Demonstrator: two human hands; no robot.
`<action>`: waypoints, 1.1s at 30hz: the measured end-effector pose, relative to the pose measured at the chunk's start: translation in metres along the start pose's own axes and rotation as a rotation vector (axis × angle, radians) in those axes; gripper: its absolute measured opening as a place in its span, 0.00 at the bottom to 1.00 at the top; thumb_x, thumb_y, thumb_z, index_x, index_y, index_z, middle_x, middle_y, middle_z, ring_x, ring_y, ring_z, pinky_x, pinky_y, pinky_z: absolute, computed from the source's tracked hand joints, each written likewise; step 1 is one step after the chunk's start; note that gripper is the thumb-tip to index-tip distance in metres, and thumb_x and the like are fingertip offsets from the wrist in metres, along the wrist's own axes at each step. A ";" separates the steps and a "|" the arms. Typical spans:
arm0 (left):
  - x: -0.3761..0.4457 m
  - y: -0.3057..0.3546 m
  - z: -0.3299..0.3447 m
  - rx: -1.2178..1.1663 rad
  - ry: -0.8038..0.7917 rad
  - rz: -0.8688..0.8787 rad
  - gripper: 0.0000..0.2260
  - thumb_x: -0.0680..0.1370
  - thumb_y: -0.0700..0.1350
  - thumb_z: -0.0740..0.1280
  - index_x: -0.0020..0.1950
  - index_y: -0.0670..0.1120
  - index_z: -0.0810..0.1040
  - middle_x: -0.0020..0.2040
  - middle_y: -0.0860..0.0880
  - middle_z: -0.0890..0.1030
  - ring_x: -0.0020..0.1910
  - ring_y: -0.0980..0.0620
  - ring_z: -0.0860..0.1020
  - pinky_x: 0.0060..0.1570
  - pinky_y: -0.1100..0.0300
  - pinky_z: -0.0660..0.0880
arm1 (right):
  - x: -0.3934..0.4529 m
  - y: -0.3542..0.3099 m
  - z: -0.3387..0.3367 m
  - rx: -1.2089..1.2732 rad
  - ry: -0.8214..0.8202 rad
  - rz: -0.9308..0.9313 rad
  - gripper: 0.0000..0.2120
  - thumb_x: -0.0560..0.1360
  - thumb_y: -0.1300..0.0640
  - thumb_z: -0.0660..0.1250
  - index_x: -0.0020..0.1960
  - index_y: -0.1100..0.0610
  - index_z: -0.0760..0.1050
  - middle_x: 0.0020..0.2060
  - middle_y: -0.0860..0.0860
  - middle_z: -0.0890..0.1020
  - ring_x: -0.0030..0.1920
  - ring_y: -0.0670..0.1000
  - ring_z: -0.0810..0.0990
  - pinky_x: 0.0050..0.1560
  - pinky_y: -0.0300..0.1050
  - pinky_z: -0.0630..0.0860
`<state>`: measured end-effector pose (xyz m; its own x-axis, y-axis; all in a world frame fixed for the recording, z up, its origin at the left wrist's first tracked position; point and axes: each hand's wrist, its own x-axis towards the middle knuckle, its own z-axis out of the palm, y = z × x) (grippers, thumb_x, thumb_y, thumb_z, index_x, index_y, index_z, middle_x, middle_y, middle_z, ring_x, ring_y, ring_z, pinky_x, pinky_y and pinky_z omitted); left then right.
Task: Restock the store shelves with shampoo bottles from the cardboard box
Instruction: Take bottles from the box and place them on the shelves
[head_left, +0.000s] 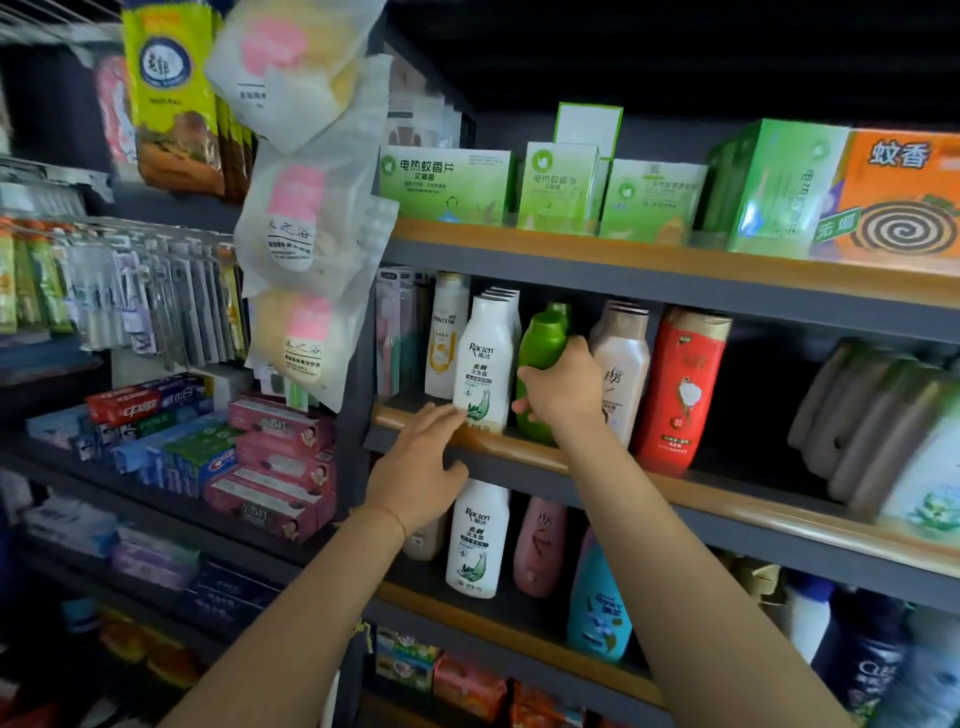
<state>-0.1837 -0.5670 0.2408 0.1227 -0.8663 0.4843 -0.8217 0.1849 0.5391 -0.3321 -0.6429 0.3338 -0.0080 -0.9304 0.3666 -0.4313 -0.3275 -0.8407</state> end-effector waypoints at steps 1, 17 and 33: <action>0.000 0.000 -0.001 -0.003 -0.003 0.000 0.27 0.80 0.42 0.64 0.79 0.54 0.62 0.79 0.57 0.60 0.79 0.58 0.51 0.73 0.56 0.58 | 0.002 -0.002 0.000 0.005 -0.003 0.021 0.13 0.77 0.61 0.67 0.56 0.59 0.65 0.43 0.57 0.82 0.25 0.49 0.82 0.25 0.46 0.80; 0.001 0.001 -0.005 0.011 -0.039 0.000 0.28 0.80 0.43 0.63 0.79 0.54 0.61 0.79 0.59 0.58 0.79 0.58 0.50 0.71 0.58 0.61 | 0.026 -0.018 0.005 -0.081 0.067 0.027 0.23 0.76 0.63 0.64 0.67 0.59 0.59 0.57 0.62 0.77 0.44 0.63 0.84 0.43 0.59 0.83; -0.002 0.004 -0.008 0.035 -0.027 0.024 0.27 0.80 0.43 0.63 0.79 0.52 0.62 0.77 0.58 0.61 0.77 0.59 0.53 0.63 0.62 0.63 | 0.011 -0.025 -0.007 -1.048 0.070 -0.364 0.37 0.74 0.68 0.64 0.78 0.63 0.51 0.75 0.60 0.58 0.52 0.61 0.82 0.34 0.48 0.70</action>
<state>-0.1825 -0.5609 0.2476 0.0880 -0.8740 0.4778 -0.8431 0.1901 0.5030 -0.3276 -0.6438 0.3612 0.2379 -0.7848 0.5722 -0.9669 -0.2475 0.0626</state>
